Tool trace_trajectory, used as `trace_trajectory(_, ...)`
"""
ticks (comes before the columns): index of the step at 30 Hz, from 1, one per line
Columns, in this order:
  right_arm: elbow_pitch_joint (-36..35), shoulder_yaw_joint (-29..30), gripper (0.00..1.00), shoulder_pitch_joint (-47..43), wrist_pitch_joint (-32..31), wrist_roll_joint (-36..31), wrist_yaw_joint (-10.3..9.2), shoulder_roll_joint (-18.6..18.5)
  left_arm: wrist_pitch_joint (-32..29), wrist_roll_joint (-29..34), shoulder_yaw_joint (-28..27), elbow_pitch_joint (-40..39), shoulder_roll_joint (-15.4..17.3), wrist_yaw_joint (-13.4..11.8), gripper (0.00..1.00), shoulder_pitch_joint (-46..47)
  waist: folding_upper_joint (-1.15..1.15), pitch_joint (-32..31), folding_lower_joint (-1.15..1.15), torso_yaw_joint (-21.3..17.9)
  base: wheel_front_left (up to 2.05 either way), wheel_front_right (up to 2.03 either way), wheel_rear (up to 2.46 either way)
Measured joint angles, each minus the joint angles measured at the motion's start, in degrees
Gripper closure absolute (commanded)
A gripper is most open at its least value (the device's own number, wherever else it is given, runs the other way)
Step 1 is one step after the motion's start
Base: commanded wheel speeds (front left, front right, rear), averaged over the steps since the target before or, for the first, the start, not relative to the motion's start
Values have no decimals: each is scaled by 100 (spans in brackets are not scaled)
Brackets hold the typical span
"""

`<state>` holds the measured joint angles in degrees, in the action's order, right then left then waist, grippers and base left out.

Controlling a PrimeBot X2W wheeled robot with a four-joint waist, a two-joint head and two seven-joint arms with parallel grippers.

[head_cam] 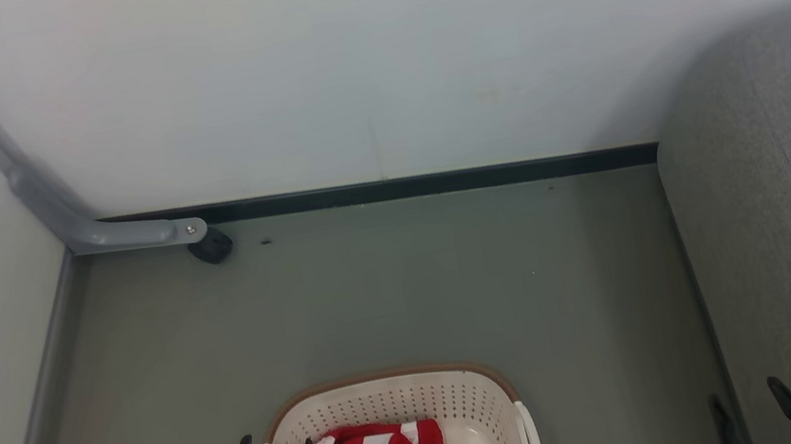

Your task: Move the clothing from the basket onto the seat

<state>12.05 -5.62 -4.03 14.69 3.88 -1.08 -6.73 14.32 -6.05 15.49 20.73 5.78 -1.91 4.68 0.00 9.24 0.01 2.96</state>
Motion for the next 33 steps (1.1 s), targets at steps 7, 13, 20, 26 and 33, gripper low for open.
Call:
trace_trajectory(7, -124, -81, 0, 126, 0, -74, -1, -18, 0, 23, 48, 233, 80, 148, 0, 403, 0, 550, 0, -247, 0, 0, 0)
trace_trajectory(13, -256, -186, 0, 182, 0, -102, -26, -4, 0, 60, 20, 479, 149, 244, 0, 772, 0, 1047, 1, -468, 0, 0, 0)
trace_trajectory(20, -549, -336, 0, 486, 0, -143, -26, 53, 0, 67, -14, 847, 287, 346, 0, 1344, 1, 1646, 0, -715, 0, 0, 0)
trace_trajectory(26, -726, -402, 0, 715, 0, -226, -51, 113, -48, 282, 38, 1173, 435, 452, 0, 1922, 1, 2166, 0, -919, 0, 0, 0)
trace_trajectory(33, -887, -408, 0, 956, 1, -252, -101, 141, -283, 422, 212, 1663, 497, 566, 0, 2604, 1, 2779, 1, -1120, 0, 0, 0)
